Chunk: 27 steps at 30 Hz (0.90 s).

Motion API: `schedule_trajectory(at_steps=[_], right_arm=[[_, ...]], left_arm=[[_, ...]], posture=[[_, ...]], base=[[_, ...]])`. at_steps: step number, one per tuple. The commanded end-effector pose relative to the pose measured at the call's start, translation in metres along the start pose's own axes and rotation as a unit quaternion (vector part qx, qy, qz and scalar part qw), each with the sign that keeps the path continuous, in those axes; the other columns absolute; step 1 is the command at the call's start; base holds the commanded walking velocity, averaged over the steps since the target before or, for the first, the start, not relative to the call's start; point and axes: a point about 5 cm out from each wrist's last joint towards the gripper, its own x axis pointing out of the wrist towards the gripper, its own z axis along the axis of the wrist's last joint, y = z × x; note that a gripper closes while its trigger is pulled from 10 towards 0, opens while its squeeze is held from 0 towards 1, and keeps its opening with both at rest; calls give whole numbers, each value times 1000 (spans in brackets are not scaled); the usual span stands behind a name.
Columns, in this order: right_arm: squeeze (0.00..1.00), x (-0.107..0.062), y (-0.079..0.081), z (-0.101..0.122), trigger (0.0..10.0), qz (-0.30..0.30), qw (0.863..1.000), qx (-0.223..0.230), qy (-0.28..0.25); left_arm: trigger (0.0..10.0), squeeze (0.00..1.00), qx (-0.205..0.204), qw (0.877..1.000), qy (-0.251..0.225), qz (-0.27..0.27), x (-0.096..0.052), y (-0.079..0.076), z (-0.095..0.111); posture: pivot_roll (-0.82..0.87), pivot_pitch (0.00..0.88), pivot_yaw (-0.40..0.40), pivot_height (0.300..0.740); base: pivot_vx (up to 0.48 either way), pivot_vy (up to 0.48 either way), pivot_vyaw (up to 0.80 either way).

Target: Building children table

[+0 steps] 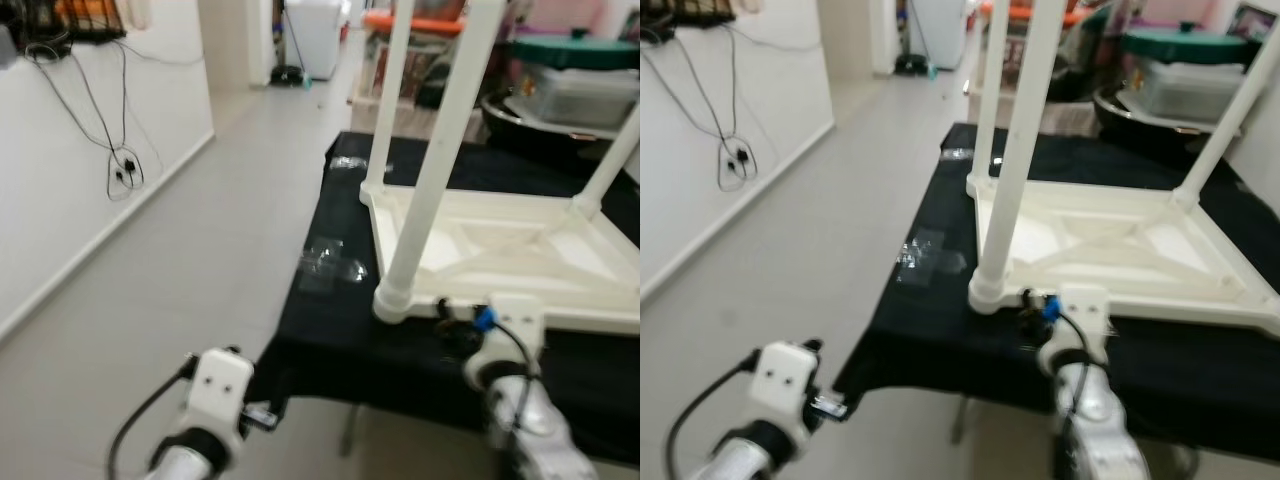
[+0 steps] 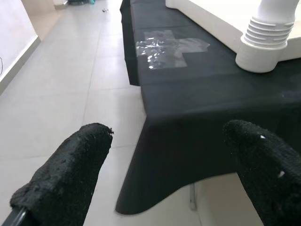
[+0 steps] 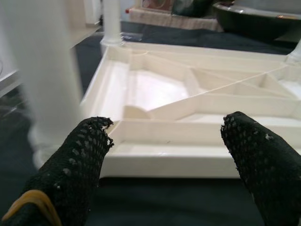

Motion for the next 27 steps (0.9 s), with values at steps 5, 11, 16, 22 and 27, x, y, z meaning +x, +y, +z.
schedule_trajectory(at_steps=[5, 11, 16, 22, 27], right_arm=[[0, 8, -7, -10, 10000, 34, 999, 31, 22], [0, 23, -3, -6, 10000, 215, 975, 28, 49], [1000, 43, -20, 23, 10000, 280, 960, 1, 25], [0, 52, -31, 51, 10000, 337, 941, -20, -10], [0, 56, -35, 58, 10000, 363, 932, -22, -10]], left_arm=[[10000, 0, -14, 1000, 1, 0, 0, -2, -1], [10000, 0, -4, 1000, -3, -16, -1, -6, 1], [10000, 0, 27, 997, -24, -68, -3, -17, 8], [10000, 0, 24, 997, -25, -71, -4, -20, 8], [10000, 0, 24, 997, -26, -73, -4, -21, 9]], posture=[[129, 62, -97, 740], [131, 70, -99, 740], [127, 91, -102, 740], [126, 100, -105, 740], [126, 100, -104, 740]], base=[[0, 0, 0], [0, 0, 0], [0, 0, 0], [0, 0, 0], [0, 0, 0]])
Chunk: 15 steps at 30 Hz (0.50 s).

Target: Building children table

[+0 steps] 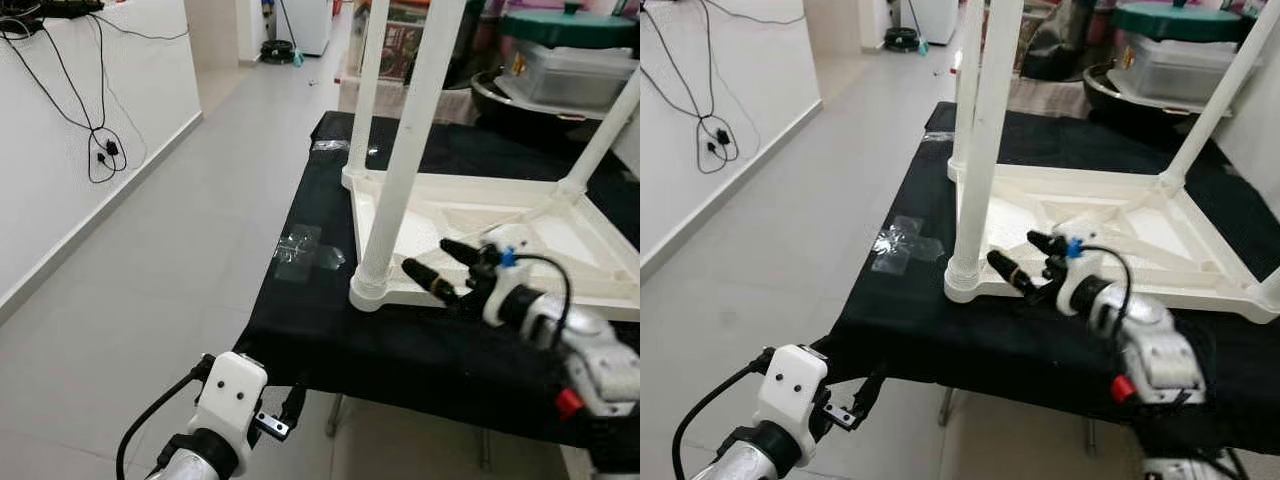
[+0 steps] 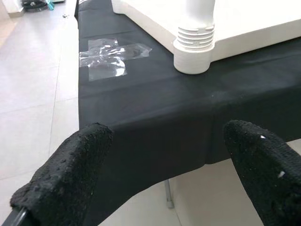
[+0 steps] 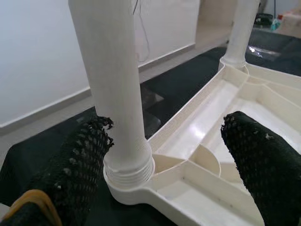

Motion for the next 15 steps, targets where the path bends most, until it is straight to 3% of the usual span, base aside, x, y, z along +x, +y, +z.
schedule_trajectory(at_steps=[1, 7, 12, 15], right_arm=[[0, 1, -3, 1, 10000, 5, 1000, -3, -2], [0, 8, -4, 6, 10000, 46, 999, 6, -9], [0, 23, 9, 6, 10000, 107, 994, 10, -14], [0, 27, 10, 7, 10000, 110, 994, 8, -17]], left_arm=[[10000, 0, 0, 1000, 0, -6, -1, -3, 0], [10000, 0, 4, 1000, -1, -8, -1, -3, 1], [10000, 0, 6, 1000, -4, -9, -1, -4, 2], [10000, 0, 7, 1000, -4, -9, 0, -3, 2]], posture=[[129, 103, -106, 740], [131, 107, -105, 740], [133, 109, -108, 740], [133, 117, -110, 740]], base=[[0, 0, 0], [0, 0, 0], [0, 0, 0], [0, 0, 0]])
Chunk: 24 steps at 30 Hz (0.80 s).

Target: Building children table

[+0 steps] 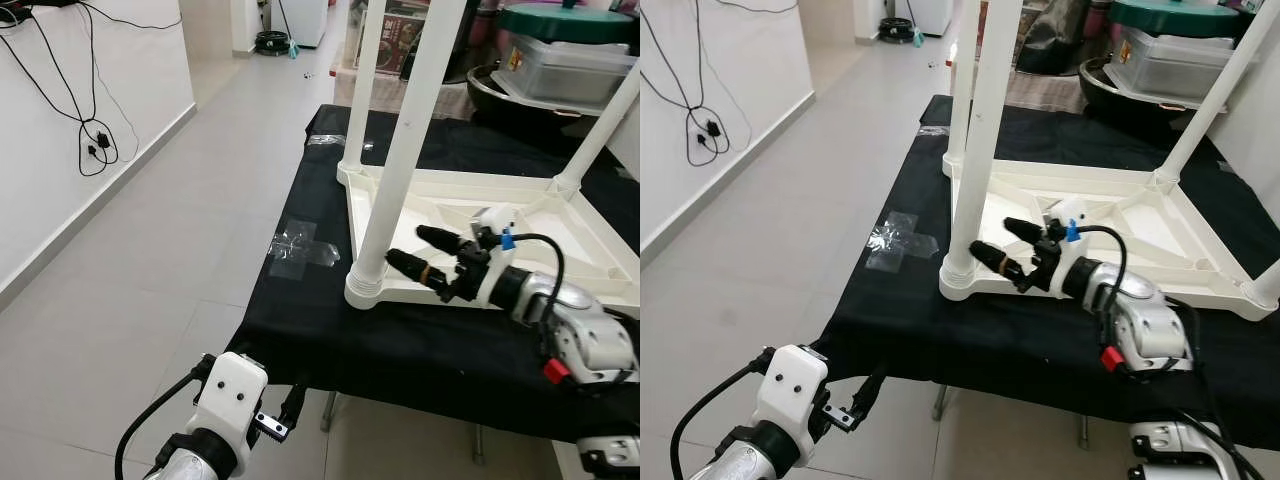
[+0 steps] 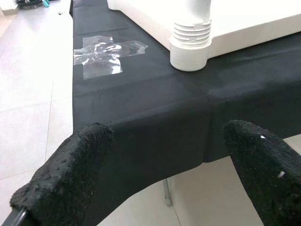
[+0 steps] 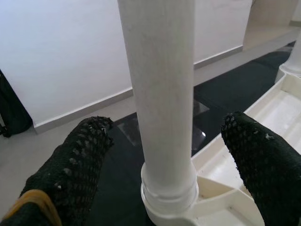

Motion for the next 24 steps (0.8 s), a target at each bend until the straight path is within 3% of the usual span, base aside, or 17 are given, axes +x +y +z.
schedule_trajectory(at_steps=[1, 24], right_arm=[[0, 5, -1, 0, 10000, 4, 1000, -11, -3], [0, 39, -1, 24, 10000, 8, 998, -32, -61]], left_arm=[[10000, 0, 4, 1000, -2, -5, 0, -1, 2], [10000, 0, 6, 1000, 0, -16, 1, -4, 2]], posture=[[132, 126, -112, 740], [133, 141, -117, 740]], base=[[0, 0, 0], [0, 0, 0]])
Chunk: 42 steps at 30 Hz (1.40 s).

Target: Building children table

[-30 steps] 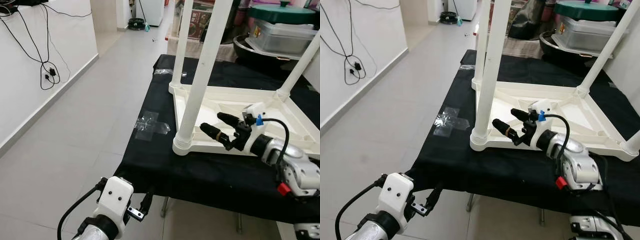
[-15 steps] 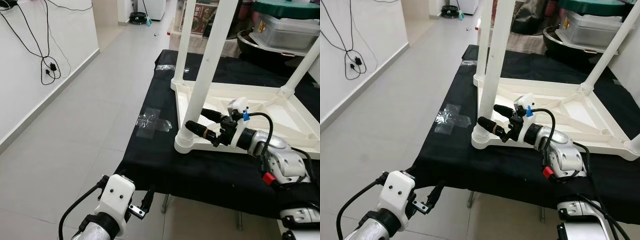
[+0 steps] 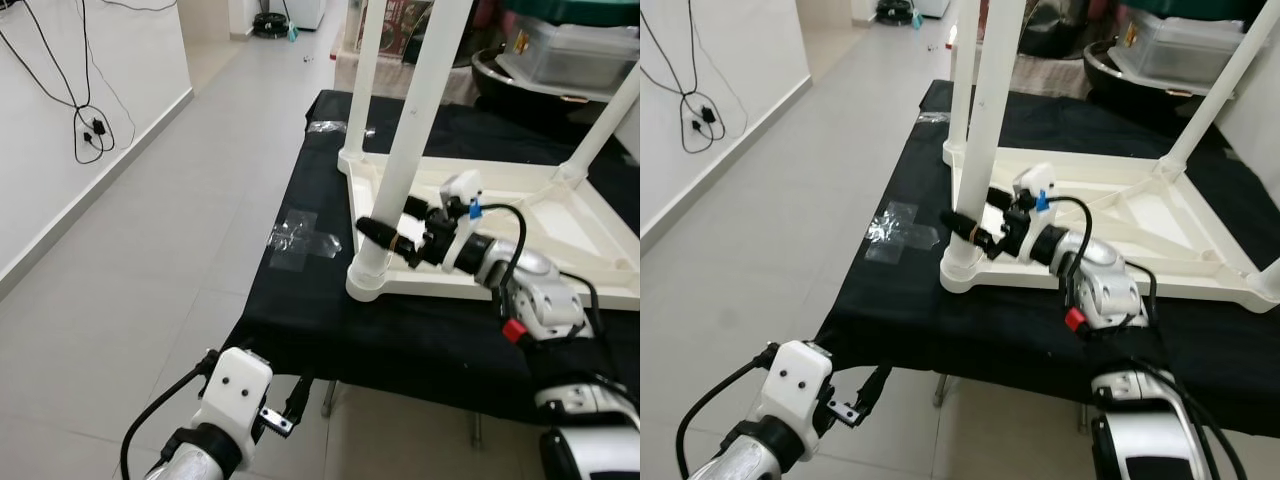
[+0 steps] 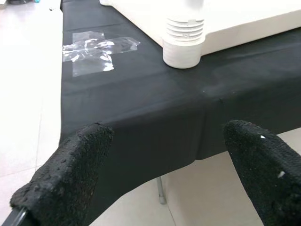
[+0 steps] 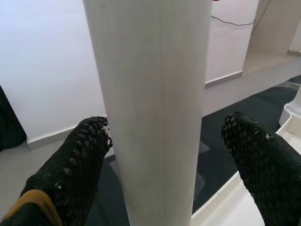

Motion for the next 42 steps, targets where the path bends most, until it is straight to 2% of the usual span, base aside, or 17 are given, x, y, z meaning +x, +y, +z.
schedule_trajectory(at_steps=[1, 7, 21, 22, 23, 24, 25, 33, 42], right_arm=[[0, 6, 2, 2, 10000, 6, 1000, 3, -10], [0, 19, 2, 9, 10000, 10, 1000, 1, -22], [0, 31, 4, 14, 10000, 31, 999, 9, -38], [0, 32, 5, 15, 8980, 35, 998, 9, -42], [0, 32, 5, 15, 8980, 35, 998, 9, -42], [0, 32, 5, 16, 4235, 38, 998, 9, -47], [0, 33, 5, 16, 0, 38, 998, 9, -50], [0, 36, 7, 13, 0, 41, 998, 14, -56], [0, 26, 9, -3, 0, 17, 999, 14, -40]], left_arm=[[10000, 0, 4, 1000, 4, -3, -1, -3, 0], [10000, 0, 3, 1000, 6, -3, -2, -4, 0], [10000, 0, 1, 1000, 10, -5, -2, -6, -1], [10000, 0, 1, 1000, 11, -6, -2, -6, -2], [10000, 0, 1, 1000, 11, -6, -2, -6, -2], [10000, 0, 2, 1000, 11, -6, -2, -6, -2], [10000, 0, 2, 1000, 11, -7, -2, -6, -2], [10000, 0, 3, 1000, 13, -7, -2, -7, -2], [10000, 0, 4, 1000, 15, -11, -3, -6, -2]], posture=[[132, 143, -117, 740], [133, 141, -122, 740], [135, 133, -129, 740], [136, 131, -129, 740], [136, 131, -129, 740], [136, 131, -129, 740], [136, 131, -129, 740], [142, 126, -132, 740], [139, 127, -124, 740]], base=[[0, 0, 0], [0, 0, 0], [0, 0, 0], [0, 0, 0], [0, 0, 0], [0, 0, 0], [0, 0, 0], [0, 0, 0], [0, 0, 0]])
